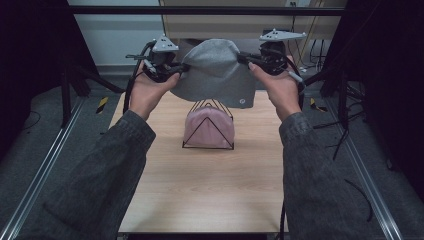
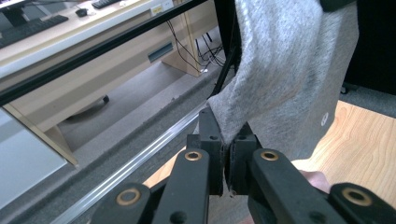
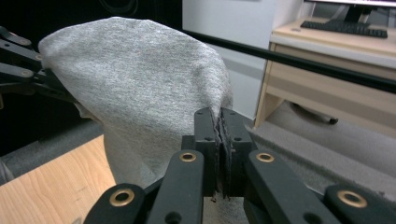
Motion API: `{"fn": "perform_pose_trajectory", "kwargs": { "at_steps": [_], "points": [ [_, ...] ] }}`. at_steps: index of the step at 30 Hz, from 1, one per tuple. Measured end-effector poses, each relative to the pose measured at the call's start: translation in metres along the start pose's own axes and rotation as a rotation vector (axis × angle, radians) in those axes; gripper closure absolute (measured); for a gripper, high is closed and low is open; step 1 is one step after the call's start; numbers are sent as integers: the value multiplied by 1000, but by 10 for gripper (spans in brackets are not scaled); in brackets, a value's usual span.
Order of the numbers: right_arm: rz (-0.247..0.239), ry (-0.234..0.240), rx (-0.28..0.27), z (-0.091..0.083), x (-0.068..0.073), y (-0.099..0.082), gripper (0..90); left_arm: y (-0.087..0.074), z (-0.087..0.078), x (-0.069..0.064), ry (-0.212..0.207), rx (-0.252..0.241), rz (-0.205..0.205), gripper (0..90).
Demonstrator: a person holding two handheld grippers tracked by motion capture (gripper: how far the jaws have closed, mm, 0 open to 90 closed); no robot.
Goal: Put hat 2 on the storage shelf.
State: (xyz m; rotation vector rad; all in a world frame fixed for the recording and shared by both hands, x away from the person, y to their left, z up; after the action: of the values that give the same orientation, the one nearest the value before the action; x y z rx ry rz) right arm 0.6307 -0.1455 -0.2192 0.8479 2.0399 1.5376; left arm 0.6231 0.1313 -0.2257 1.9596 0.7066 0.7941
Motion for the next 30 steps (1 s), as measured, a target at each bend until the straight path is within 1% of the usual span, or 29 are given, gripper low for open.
{"fn": "perform_pose_trajectory", "kwargs": {
  "at_steps": [1,4,5,6,9,10,11,12,15,16,19,21,22,24,27,28,29,30],
  "points": [
    [6,-2,3,3,-2,-2,873,-2,3,0,7,0,-2,872],
    [15,-3,16,11,-8,-6,873,-6,10,3,9,5,1,872],
    [22,-3,25,17,-12,-8,873,-7,13,5,6,7,-9,871],
    [22,-3,25,17,-12,-8,873,-8,16,6,6,8,-15,871],
    [37,-5,43,27,-19,-13,873,-12,23,9,11,12,-17,872],
    [40,-5,48,30,-21,-15,873,-13,26,10,12,20,-15,871],
    [40,-5,48,30,-21,-15,873,-15,29,11,11,24,-22,871],
    [44,-5,53,32,-22,-16,873,-16,32,11,9,17,-41,871],
    [46,-5,63,38,-25,-22,873,-21,38,12,10,25,-39,872],
    [48,-5,67,38,-25,-24,873,-22,39,12,9,32,-36,871],
    [51,-2,68,39,-25,-27,873,-28,42,12,6,33,-47,872],
    [49,1,76,41,-23,-32,873,-33,44,12,7,42,-47,872],
    [48,1,78,42,-22,-34,873,-38,45,12,11,46,-50,872],
    [52,2,79,43,-21,-36,873,-40,45,12,9,51,-52,872],
    [55,8,87,46,-18,-43,873,-45,45,11,8,55,-54,872],
    [53,8,89,47,-17,-45,873,-49,43,11,12,65,-45,872],
    [55,12,92,48,-16,-48,873,-51,43,11,10,58,-57,872],
    [55,12,92,48,-16,-48,873,-51,43,11,10,58,-57,872]
  ]
}}
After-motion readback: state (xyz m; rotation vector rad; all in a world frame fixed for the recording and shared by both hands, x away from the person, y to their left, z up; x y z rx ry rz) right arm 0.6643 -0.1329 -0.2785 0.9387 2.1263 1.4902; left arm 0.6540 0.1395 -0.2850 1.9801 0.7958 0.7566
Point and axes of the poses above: each handheld gripper's, and its own axes: z roughly forward along the jaws, y roughly out of its top, x roughly to its left, the point moved 2 cm from there along z, roughly forward along the jaws, and after that the axes turned 5 degrees about y, right-handed, at the moved point
